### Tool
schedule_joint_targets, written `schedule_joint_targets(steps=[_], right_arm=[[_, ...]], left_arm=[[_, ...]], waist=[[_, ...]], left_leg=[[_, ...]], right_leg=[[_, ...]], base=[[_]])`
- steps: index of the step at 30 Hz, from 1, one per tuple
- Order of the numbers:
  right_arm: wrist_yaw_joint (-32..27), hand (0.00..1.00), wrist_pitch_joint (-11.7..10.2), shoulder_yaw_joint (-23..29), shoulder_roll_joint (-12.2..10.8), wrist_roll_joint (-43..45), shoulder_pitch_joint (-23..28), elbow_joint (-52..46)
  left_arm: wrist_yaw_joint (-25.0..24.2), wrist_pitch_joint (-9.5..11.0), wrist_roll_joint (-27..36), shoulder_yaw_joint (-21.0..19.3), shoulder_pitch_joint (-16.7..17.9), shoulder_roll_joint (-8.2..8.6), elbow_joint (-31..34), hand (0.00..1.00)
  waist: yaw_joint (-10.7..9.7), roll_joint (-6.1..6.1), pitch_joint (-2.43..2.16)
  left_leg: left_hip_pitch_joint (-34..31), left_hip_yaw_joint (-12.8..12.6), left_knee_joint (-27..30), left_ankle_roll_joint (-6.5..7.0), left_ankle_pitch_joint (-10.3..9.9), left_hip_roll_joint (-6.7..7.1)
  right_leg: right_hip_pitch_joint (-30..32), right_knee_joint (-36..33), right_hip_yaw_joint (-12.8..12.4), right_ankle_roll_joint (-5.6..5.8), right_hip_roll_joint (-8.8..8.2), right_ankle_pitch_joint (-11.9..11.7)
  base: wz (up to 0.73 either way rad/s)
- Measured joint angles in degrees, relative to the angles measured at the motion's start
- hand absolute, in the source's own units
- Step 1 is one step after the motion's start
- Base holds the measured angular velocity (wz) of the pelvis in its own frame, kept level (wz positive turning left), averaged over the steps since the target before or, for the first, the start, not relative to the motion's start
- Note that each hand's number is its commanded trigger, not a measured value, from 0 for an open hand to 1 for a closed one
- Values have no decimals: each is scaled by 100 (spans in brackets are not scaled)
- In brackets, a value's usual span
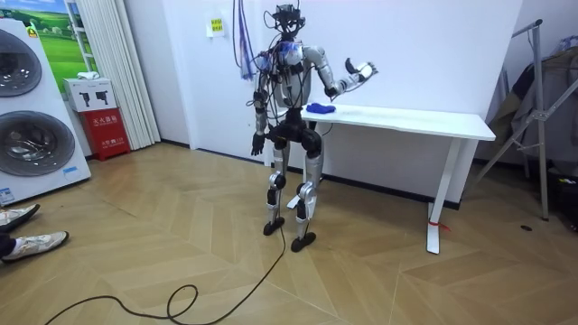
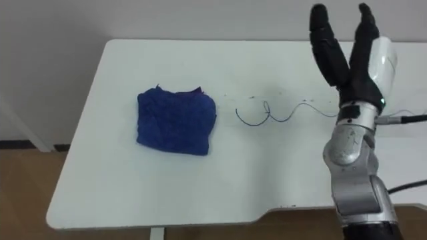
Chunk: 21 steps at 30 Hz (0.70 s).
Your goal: Wipe table
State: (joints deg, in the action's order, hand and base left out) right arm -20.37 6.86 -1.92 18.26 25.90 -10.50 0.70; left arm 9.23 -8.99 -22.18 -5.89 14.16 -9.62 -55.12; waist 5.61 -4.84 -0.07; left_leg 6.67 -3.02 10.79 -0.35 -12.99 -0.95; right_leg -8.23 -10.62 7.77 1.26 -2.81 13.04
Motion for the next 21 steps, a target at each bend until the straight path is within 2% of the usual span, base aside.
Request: schedule_joint_targets(steps=[1,3,5,10,16,19,21], right_arm=[[76,0,-11,-159,0,251,-14,-79],[233,0,-163,-452,-5,499,-23,-154],[391,0,-196,-691,-6,668,-30,-162],[904,0,-200,-1393,-25,1560,-55,-137],[1318,0,-204,-1939,-8,2607,-55,-100],[1447,0,-200,-2144,23,2749,-41,228],[1667,0,-174,-2300,22,2780,-41,576]], left_arm=[[-1,33,-1,1,-4,-2,2,0],[0,77,3,87,-23,-5,4,0],[16,107,4,202,-41,-14,9,0],[10,183,-1,399,-101,-53,9,0],[-97,230,-4,443,-283,-66,9,0],[-96,310,-5,543,-312,-83,40,0],[-94,318,-5,566,-310,-86,79,0]], waist=[[100,0,2],[181,-8,21],[257,-25,43],[283,-46,74],[460,-121,57],[556,-152,42],[596,-180,50]], left_leg=[[6,-1,1,0,0,-6],[4,32,2,0,0,-6],[-22,59,-2,0,0,-4],[-117,161,12,-2,8,3],[-198,250,11,-1,10,6],[-173,347,-5,-1,10,22],[-126,383,-29,-1,10,28]], right_leg=[[-2,2,19,-1,4,0],[-33,5,66,-2,5,-2],[-13,4,104,-2,2,-1],[19,5,237,-2,-5,-1],[93,5,333,-2,-10,-2],[66,7,334,-4,-11,-2],[12,22,338,-4,-13,-2]], base=[[5],[9],[7],[9],[4],[8],[6]])
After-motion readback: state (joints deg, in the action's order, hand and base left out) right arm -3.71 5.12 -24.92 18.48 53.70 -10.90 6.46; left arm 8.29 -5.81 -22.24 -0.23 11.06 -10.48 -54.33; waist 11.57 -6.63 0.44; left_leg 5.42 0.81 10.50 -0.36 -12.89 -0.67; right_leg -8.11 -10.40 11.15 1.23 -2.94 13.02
